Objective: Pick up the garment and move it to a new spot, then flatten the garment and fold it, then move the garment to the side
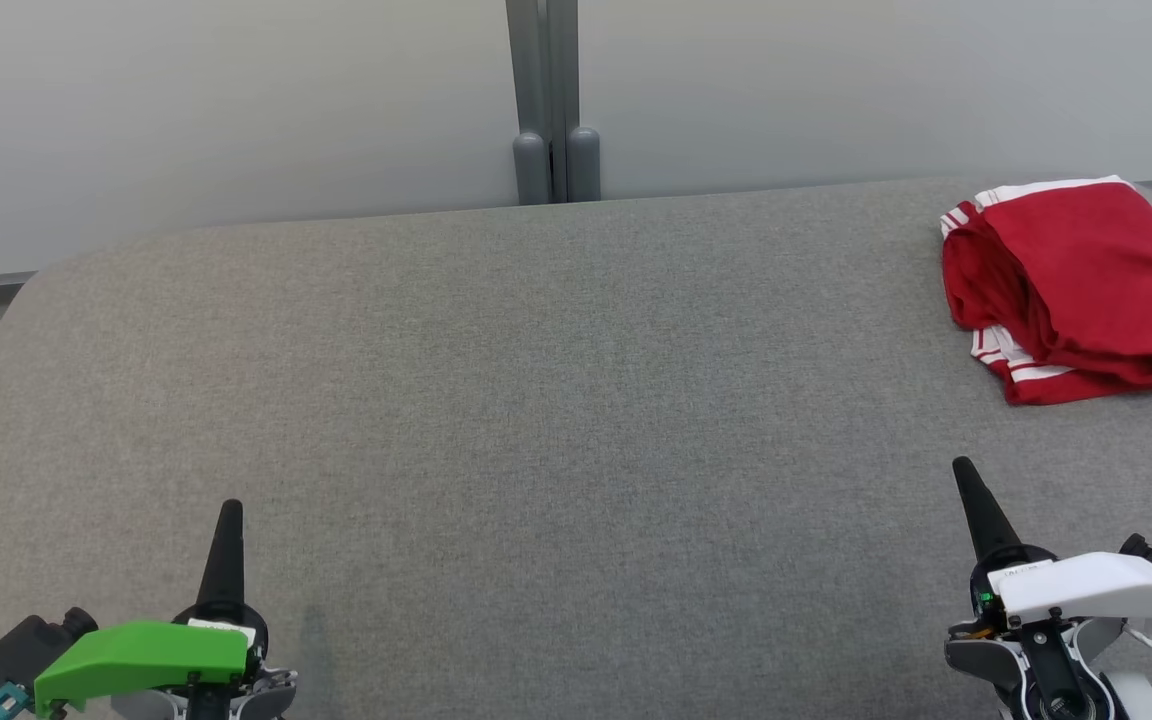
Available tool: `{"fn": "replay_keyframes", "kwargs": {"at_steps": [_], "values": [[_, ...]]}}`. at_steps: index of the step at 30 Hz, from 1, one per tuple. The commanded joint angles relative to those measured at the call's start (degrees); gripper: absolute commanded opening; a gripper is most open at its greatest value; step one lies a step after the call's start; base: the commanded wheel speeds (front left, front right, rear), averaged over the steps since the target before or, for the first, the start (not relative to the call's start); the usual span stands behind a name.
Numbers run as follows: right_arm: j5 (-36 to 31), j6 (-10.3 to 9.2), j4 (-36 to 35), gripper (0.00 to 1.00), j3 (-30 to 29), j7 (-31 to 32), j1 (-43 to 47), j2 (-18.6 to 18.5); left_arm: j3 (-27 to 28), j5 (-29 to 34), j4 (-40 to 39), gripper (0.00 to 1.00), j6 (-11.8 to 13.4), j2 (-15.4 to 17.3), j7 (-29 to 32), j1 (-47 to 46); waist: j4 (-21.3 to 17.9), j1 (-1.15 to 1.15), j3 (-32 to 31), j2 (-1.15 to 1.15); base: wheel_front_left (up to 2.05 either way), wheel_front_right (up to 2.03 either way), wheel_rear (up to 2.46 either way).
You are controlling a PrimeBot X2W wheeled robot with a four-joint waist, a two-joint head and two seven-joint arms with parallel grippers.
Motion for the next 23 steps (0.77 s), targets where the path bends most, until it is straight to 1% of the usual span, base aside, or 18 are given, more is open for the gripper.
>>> {"fn": "replay_keyframes", "kwargs": {"at_steps": [1,23], "values": [[1.46,0.03,-0.1,0.0,-0.33,0.4,-1.06,-0.16,0.43,-1.24,-0.14,0.0,-0.52,0.48,0.38,-1.62,0.0,0.0,0.02,0.0,0.0,0.0,0.0],[11.71,0.02,1.09,0.0,-2.17,3.35,-2.64,0.06,2.64,-11.56,1.43,0.0,-1.97,0.25,3.29,-3.85,-0.07,0.0,0.46,0.0,0.0,0.0,0.0]]}}
